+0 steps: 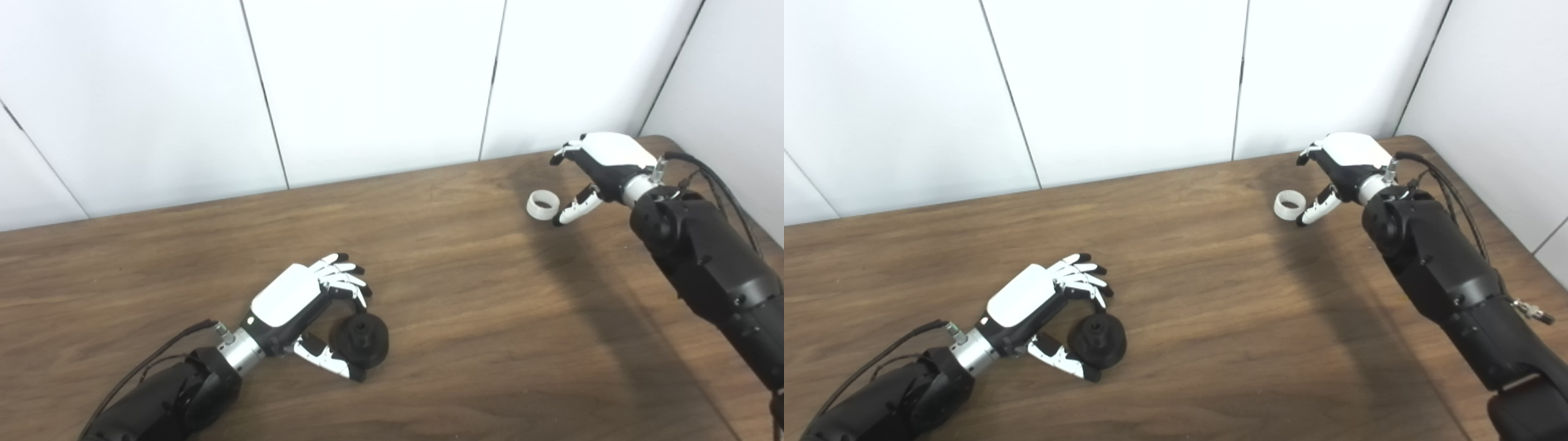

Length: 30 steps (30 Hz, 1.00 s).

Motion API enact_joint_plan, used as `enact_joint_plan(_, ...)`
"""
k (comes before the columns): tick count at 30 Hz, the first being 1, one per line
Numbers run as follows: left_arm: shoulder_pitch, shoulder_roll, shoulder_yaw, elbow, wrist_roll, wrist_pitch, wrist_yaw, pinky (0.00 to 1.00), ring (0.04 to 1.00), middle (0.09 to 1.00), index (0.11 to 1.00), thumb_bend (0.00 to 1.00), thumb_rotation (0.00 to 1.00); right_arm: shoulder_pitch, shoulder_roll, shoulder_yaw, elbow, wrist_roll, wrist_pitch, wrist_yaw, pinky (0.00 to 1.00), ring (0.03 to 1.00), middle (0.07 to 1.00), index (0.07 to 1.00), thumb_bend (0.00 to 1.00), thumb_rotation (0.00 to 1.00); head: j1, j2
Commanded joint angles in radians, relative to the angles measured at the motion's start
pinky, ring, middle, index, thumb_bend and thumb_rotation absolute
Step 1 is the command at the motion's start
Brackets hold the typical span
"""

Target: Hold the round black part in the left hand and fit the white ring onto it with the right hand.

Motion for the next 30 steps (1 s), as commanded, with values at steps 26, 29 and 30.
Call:
enact_joint_plan(26,0.029,0.026,-0.004,-0.036,0.032,0.012,-0.063,0.95,0.863,0.715,0.483,0.52,0.05,-0.061,0.012,0.03,0.03,-0.014,-0.006,-0.007,1.0,1.0,0.942,0.798,0.82,0.27,0.004,0.002)
enact_joint_plan(29,0.029,0.028,-0.005,-0.041,0.028,0.012,-0.064,0.95,0.86,0.713,0.483,0.52,0.05,-0.062,0.017,0.034,0.037,-0.018,-0.009,-0.014,1.0,1.0,0.938,0.796,0.82,0.26,0.004,0.002)
enact_joint_plan(30,0.03,0.028,-0.004,-0.042,0.027,0.012,-0.066,0.95,0.86,0.713,0.483,0.52,0.05,-0.063,0.019,0.036,0.042,-0.019,-0.009,-0.014,1.0,1.0,0.937,0.797,0.82,0.26,0.004,0.002)
